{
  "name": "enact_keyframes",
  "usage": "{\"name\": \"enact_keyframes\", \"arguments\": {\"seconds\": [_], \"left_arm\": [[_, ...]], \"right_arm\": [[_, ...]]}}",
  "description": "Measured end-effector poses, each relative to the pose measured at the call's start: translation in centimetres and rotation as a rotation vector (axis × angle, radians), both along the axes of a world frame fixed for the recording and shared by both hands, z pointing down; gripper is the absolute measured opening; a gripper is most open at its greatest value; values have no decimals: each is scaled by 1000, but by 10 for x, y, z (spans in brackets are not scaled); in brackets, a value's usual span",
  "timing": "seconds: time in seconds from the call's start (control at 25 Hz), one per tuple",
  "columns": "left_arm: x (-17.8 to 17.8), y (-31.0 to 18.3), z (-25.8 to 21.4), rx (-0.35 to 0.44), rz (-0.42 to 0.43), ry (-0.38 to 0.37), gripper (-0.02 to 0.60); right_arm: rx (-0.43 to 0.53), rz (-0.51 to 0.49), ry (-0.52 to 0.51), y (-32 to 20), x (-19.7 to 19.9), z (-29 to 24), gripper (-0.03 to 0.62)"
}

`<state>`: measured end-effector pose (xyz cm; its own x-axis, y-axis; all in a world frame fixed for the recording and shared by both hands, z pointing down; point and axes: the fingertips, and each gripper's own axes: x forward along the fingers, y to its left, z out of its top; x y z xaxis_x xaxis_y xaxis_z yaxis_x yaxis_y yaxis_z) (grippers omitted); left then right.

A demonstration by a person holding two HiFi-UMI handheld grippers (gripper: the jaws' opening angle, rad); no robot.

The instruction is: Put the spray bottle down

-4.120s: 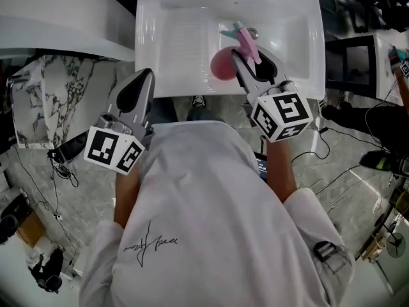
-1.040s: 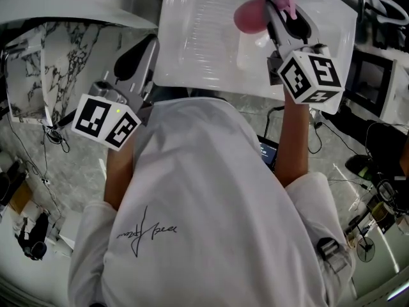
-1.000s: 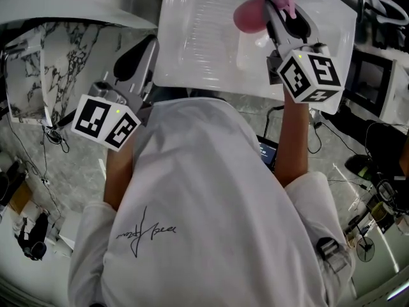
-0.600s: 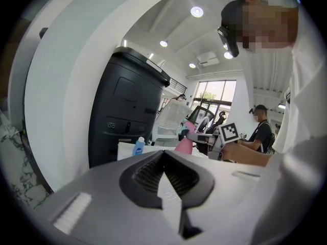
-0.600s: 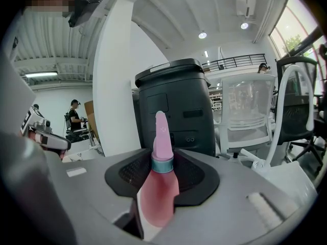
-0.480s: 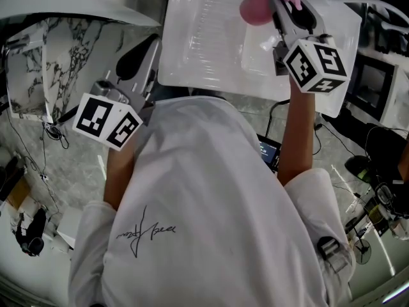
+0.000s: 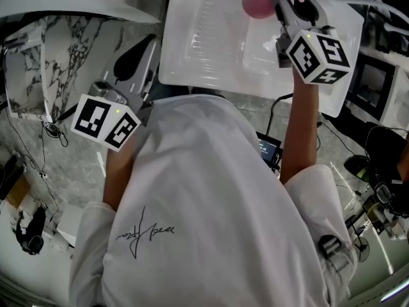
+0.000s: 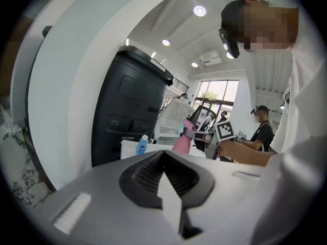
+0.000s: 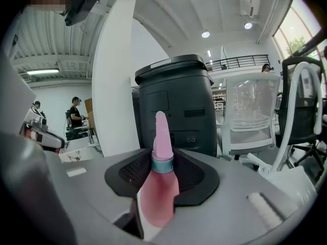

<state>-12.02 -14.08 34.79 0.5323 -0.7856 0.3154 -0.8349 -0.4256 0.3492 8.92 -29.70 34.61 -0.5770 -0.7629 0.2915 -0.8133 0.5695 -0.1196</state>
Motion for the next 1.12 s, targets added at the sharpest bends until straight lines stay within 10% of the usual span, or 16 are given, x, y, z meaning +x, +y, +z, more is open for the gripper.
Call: {"name": "enact_keyframes", "arguments": {"seconds": [1.12], "left_arm": [[-13,-1,8,-7,7,-36,5]], "right_arm": [[0,73,-3,-48,-2,22,128]]}}
